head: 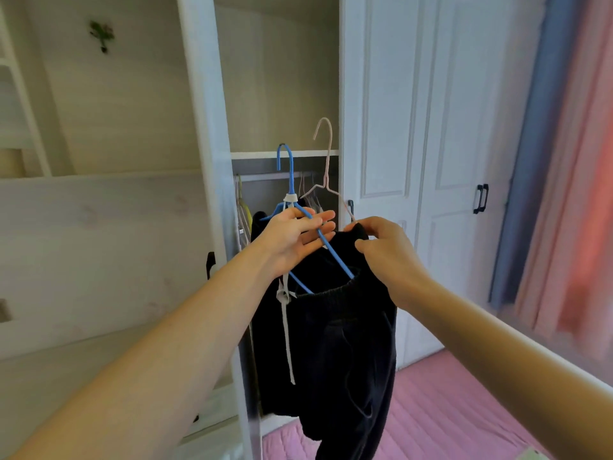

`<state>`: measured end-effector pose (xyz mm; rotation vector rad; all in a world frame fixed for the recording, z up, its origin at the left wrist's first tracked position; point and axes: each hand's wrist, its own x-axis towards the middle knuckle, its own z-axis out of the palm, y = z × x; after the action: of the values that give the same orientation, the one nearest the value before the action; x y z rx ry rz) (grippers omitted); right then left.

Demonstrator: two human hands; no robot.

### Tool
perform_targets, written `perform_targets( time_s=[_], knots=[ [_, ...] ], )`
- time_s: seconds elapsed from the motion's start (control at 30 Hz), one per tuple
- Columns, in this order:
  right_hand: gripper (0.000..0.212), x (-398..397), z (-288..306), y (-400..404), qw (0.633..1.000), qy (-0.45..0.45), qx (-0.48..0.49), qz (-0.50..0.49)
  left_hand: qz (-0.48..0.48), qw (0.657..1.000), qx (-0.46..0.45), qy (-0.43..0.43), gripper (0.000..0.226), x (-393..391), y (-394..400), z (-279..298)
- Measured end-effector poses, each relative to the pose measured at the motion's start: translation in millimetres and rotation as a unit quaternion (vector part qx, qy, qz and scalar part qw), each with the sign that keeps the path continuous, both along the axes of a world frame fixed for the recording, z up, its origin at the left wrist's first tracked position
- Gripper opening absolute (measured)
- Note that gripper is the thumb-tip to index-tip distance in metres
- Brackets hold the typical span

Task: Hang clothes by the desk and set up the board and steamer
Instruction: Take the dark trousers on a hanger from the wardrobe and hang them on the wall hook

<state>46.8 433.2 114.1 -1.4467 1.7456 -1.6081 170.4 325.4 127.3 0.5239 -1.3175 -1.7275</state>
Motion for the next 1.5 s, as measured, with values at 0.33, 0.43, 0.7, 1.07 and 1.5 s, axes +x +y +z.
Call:
perform_targets(
  time_s=[0.33,0.43,0.7,1.07,1.5],
  knots=[
    [0.030,53,-20,98,0.999,0.007,0.022,-0.040,-0.032,0.999,-0.005,-0.017,0.019,45,94,-25],
    [0.030,64,-24,126,0.999,0.003,0.030,-0.043,-0.038,0.999,-0.009,-0.018,0.022,55,122,-27],
    [0.031,74,-22,187,0.999,-0.009,0.031,-0.017,-0.036,0.999,-0.024,-0.022,0.028,73,191,-22],
    [0.028,56,-32,260,0.996,-0.021,0.037,0.081,0.034,0.999,-0.017,0.001,0.021,71,276,-39],
    [0.030,37,-48,309,0.974,0.023,0.048,0.218,0.163,0.980,-0.085,-0.081,0.049,79,339,-63]
  ],
)
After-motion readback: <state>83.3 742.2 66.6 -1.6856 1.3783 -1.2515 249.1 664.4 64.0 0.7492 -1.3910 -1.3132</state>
